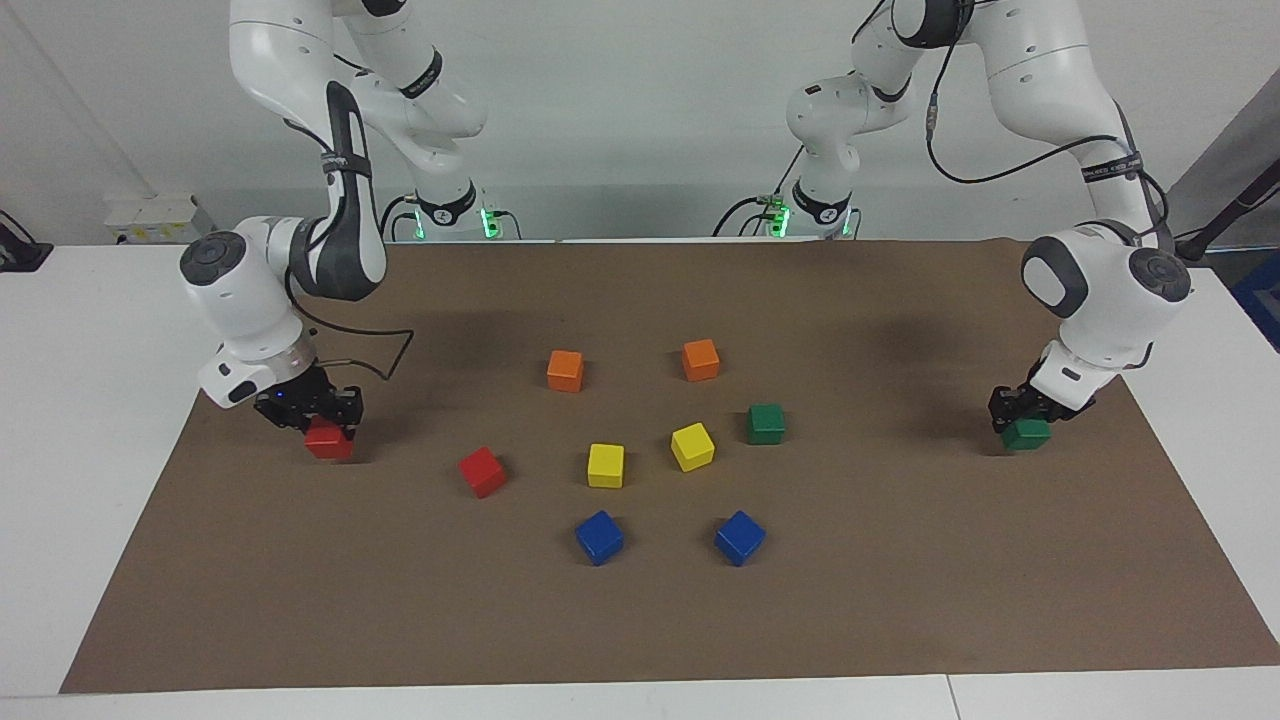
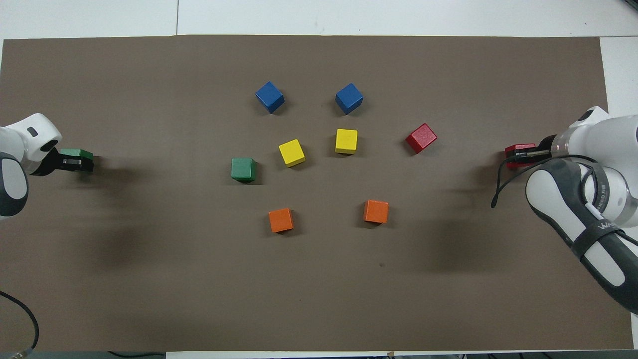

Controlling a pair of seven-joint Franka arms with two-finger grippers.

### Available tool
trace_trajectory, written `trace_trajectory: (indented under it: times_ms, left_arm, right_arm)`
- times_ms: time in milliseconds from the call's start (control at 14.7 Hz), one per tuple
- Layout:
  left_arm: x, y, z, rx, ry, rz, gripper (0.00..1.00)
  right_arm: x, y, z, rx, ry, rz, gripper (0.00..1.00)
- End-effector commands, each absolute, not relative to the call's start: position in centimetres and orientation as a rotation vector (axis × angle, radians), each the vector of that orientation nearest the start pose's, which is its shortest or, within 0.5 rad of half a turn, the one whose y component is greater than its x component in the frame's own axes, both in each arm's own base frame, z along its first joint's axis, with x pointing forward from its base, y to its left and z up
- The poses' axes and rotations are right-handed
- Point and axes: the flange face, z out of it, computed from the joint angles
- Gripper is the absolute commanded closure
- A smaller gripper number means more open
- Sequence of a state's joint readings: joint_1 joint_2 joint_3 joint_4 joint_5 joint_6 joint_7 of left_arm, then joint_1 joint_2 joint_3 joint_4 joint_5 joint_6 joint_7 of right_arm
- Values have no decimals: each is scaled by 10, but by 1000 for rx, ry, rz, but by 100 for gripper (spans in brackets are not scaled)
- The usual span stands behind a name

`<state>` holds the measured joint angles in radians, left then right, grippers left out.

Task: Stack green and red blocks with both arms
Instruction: 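Carry the green cube outward with the left gripper while the right carries red, then set the green cube down and open the left gripper while the right lowers red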

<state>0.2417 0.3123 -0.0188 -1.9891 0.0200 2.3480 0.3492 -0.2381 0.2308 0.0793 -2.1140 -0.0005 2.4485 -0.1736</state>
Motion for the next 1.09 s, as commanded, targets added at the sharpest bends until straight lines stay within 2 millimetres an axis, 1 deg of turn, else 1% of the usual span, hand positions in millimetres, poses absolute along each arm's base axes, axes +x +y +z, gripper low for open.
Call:
trace_trajectory:
  times_ms: [0, 136, 271, 339, 407, 543, 611, 678, 746, 814, 882, 1018]
  left_arm:
    - [578, 136, 314, -3103, 236, -97, 100]
    - [571, 139, 309, -3125, 180, -108, 100]
    - [569, 141, 309, -3142, 116, -115, 100]
    - [566, 140, 306, -3145, 97, -109, 100]
    - [566, 139, 305, -3144, 94, -113, 100]
    - [564, 139, 303, -3146, 56, -111, 100]
    - [563, 138, 303, -3143, 58, -125, 100]
    - [565, 137, 304, -3139, 69, -141, 100]
    - [565, 135, 304, -3139, 86, -139, 45]
    - [565, 135, 304, -3138, 100, -133, 0]
    - [565, 135, 304, -3137, 112, -133, 0]
    - [568, 133, 308, -3139, 132, -124, 0]
  right_arm:
    - [573, -99, 309, -3129, -42, -170, 100]
    - [573, -102, 304, -3129, -44, -170, 100]
    - [572, -104, 304, -3129, -41, -166, 100]
    - [572, -103, 304, -3128, -37, -166, 20]
    - [571, -104, 303, -3127, -51, -149, 0]
    - [571, -104, 303, -3126, -173, -145, 0]
    - [571, -103, 303, -3125, -195, -143, 0]
    - [571, -97, 306, -3124, -210, -140, 0]
    - [572, -91, 310, -3122, -206, -126, 0]
    - [576, -83, 315, -3119, -220, -114, 0]
    - [583, -74, 330, -3119, -221, -116, 0]
    - [598, -67, 370, -3123, -166, -92, 0]
